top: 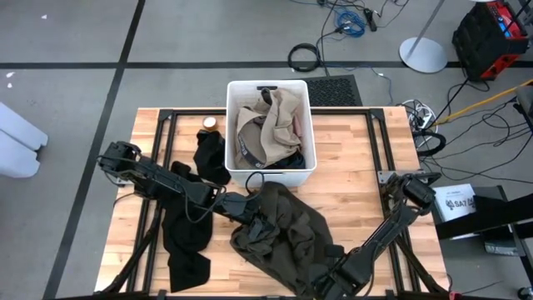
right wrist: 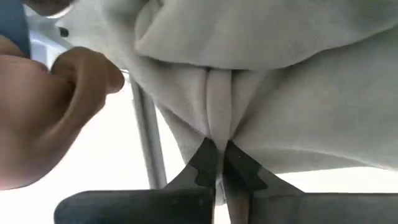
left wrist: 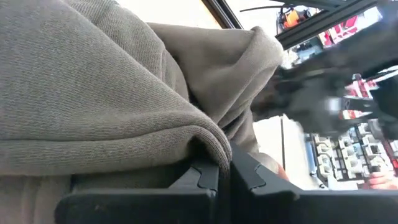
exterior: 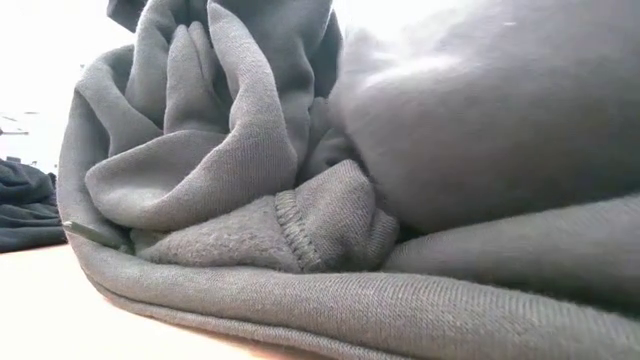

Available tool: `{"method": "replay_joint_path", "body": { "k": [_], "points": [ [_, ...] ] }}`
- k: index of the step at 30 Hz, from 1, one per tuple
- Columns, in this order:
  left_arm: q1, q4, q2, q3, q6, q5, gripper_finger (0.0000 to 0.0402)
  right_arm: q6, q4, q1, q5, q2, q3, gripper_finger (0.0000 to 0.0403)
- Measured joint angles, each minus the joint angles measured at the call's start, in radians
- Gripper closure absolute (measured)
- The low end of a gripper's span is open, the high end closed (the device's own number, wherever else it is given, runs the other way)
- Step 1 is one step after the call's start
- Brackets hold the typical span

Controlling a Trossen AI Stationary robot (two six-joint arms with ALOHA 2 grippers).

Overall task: Fold laundry
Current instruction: Fold the black jacket into the white laundry bin

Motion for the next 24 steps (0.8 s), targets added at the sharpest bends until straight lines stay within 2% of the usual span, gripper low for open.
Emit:
{"method": "replay_joint_path", "body": {
  "k": [6, 9, 11, 17, 24],
  "points": [
    [0.000, 0.002, 0.000, 0.000, 0.006, 0.000, 0.0391, -0.004, -0.177, 0.018, 0.022, 0.001, 0.204, 0.0401],
    [0.000, 0.014, 0.000, 0.000, 0.025, 0.000, 0.0391, -0.034, -0.279, 0.022, 0.103, 0.001, 0.275, 0.0402],
    [0.000, 0.023, 0.000, 0.000, 0.029, -0.002, 0.0391, -0.083, -0.322, 0.015, 0.181, 0.001, 0.317, 0.0402],
    [0.000, 0.069, 0.000, 0.001, 0.047, 0.001, 0.0391, -0.297, -0.358, -0.029, 0.516, 0.001, 0.391, 0.0403],
    [-0.004, 0.065, 0.000, 0.031, 0.085, 0.018, 0.0391, -0.572, -0.263, -0.116, 0.758, 0.000, 0.394, 0.0403]
  ]
}}
